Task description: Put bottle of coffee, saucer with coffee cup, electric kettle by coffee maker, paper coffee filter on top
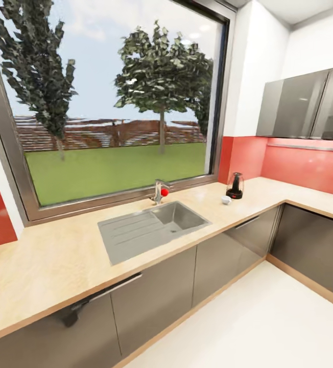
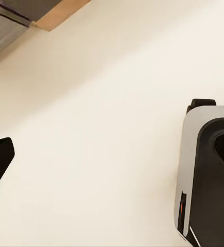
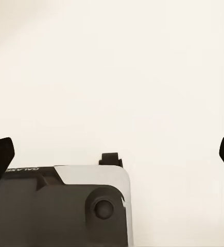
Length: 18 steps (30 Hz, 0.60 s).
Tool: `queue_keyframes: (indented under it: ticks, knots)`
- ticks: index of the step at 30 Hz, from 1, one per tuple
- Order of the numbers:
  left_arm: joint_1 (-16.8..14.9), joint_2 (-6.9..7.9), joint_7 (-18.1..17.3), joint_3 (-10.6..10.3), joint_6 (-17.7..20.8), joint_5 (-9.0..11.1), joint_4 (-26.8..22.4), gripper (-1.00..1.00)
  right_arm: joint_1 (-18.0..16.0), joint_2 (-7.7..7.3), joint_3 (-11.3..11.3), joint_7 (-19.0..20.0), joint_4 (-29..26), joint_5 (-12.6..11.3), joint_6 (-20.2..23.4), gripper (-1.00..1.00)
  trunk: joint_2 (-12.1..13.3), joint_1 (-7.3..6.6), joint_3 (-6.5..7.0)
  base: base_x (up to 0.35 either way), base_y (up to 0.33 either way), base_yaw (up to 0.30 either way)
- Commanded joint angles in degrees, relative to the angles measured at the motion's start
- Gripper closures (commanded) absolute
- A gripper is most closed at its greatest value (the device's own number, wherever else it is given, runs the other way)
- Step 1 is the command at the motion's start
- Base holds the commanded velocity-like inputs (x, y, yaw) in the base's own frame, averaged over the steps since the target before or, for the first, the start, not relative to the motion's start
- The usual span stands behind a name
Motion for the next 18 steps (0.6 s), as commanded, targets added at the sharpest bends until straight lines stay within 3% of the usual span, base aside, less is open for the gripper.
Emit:
queue_keyframes:
  ticks: [1,18]
  knots:
    - [-0.03,0.01,0.23,0.41,-0.3,-0.6,0.11,-1.0,0.0,-0.02,0.48,0.16,-0.05,-0.58,0.17,-1.0,-0.04,0.03,-0.03,0.209,-0.2,-0.299]
    - [-0.03,0.01,0.32,0.46,-0.29,-0.6,0.18,-1.0,-0.02,0.11,0.48,0.16,-0.12,-0.58,0.13,-1.0,-0.04,0.03,-0.03,0.234,-0.197,-0.27]
